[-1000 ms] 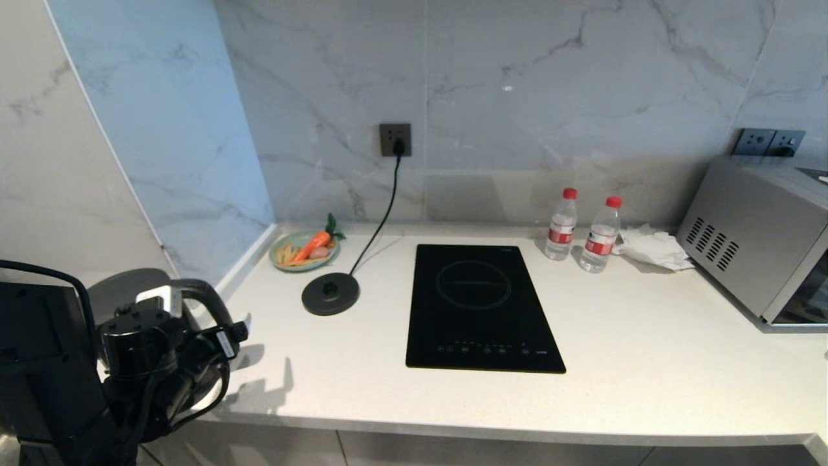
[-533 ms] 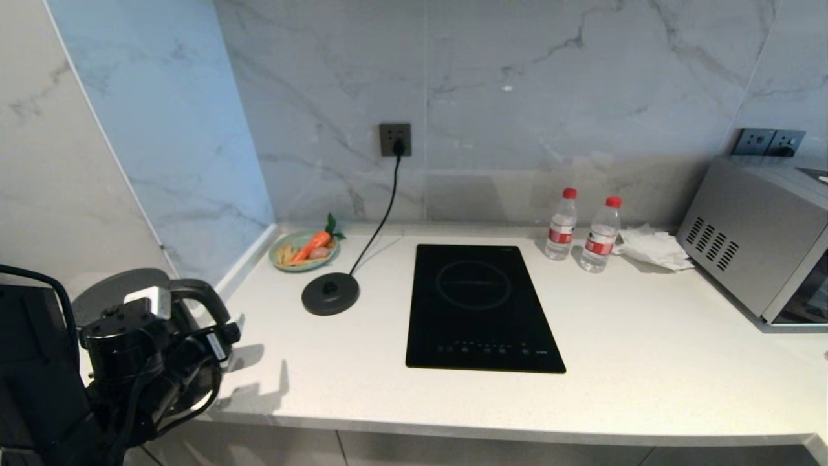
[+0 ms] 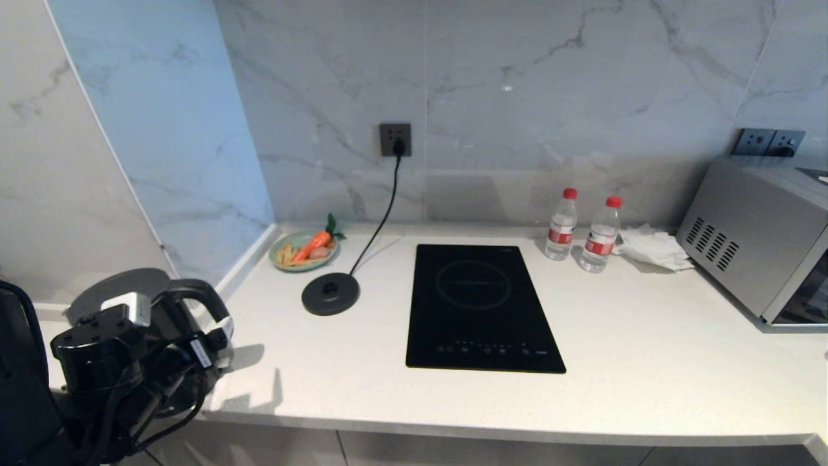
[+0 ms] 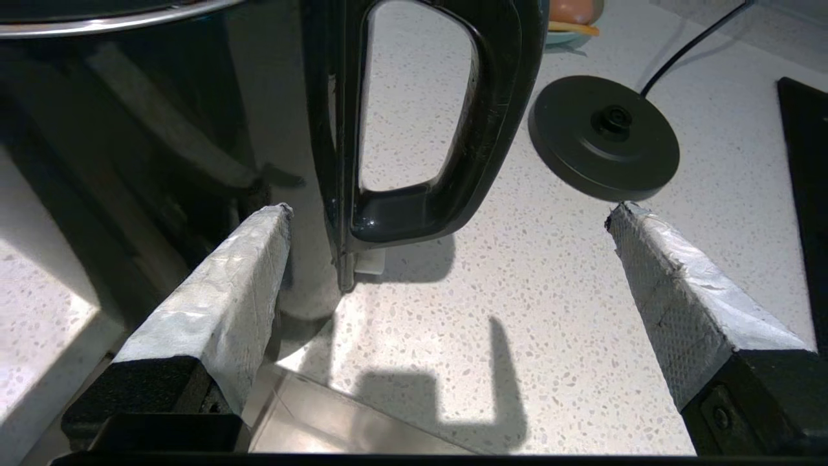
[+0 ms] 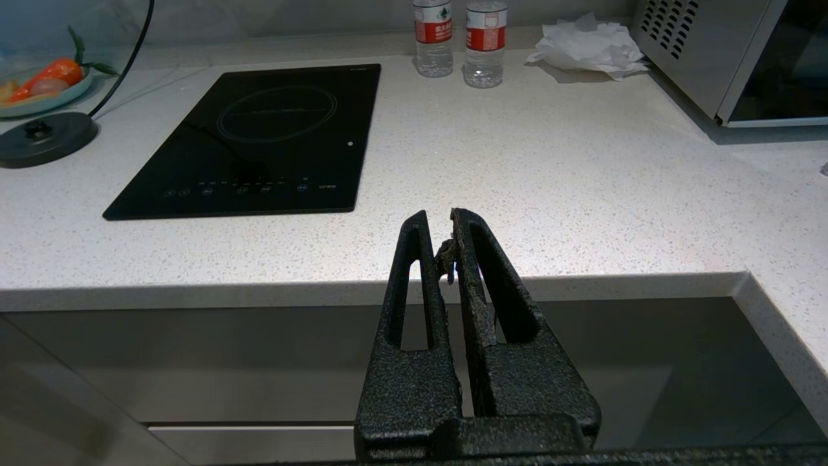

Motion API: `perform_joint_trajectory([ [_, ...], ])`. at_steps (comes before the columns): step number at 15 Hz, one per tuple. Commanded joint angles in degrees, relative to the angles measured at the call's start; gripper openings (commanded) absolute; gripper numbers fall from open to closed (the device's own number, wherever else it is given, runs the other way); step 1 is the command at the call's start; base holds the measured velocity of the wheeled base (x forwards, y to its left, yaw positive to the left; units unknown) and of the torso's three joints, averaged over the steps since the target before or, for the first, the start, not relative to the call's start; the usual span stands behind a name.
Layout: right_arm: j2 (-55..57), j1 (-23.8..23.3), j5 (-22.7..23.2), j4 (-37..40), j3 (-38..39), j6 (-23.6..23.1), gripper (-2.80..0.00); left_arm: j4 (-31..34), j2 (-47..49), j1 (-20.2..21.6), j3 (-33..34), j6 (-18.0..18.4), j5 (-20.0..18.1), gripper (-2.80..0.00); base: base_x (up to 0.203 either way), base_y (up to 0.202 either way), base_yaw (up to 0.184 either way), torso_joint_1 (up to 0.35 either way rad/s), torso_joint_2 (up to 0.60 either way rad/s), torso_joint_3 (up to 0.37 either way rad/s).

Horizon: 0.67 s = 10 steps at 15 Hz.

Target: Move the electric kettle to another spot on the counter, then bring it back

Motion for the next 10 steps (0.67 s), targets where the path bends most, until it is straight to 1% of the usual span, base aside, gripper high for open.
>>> perform_joint_trajectory([
  [1, 0.0, 0.0, 0.0, 0.0, 0.0, 0.0, -2.8, -0.5, -2.9, 0.1, 1.2, -0.2, 0.1, 0.0, 0.0, 0.0, 0.0, 0.0, 0.0, 0.0],
  [3, 0.0, 0.0, 0.0, 0.0, 0.0, 0.0, -2.8, -0.5, -6.9, 0.9, 2.4, -0.5, -1.4, 0.0, 0.0, 0.0, 0.0, 0.0, 0.0, 0.0],
  [6, 0.0, 0.0, 0.0, 0.0, 0.0, 0.0, -2.8, -0.5, -14.2, 4.2, 5.7, -0.4, -5.7, 0.0, 0.0, 0.0, 0.0, 0.0, 0.0, 0.0],
  [9, 0.0, 0.0, 0.0, 0.0, 0.0, 0.0, -2.8, -0.5, -21.2, 6.9, 8.0, -0.3, -7.8, 0.0, 0.0, 0.0, 0.0, 0.0, 0.0, 0.0],
  [10, 0.0, 0.0, 0.0, 0.0, 0.0, 0.0, -2.8, -0.5, -23.0, 8.6, 8.6, -0.3, -8.8, 0.0, 0.0, 0.0, 0.0, 0.0, 0.0, 0.0],
])
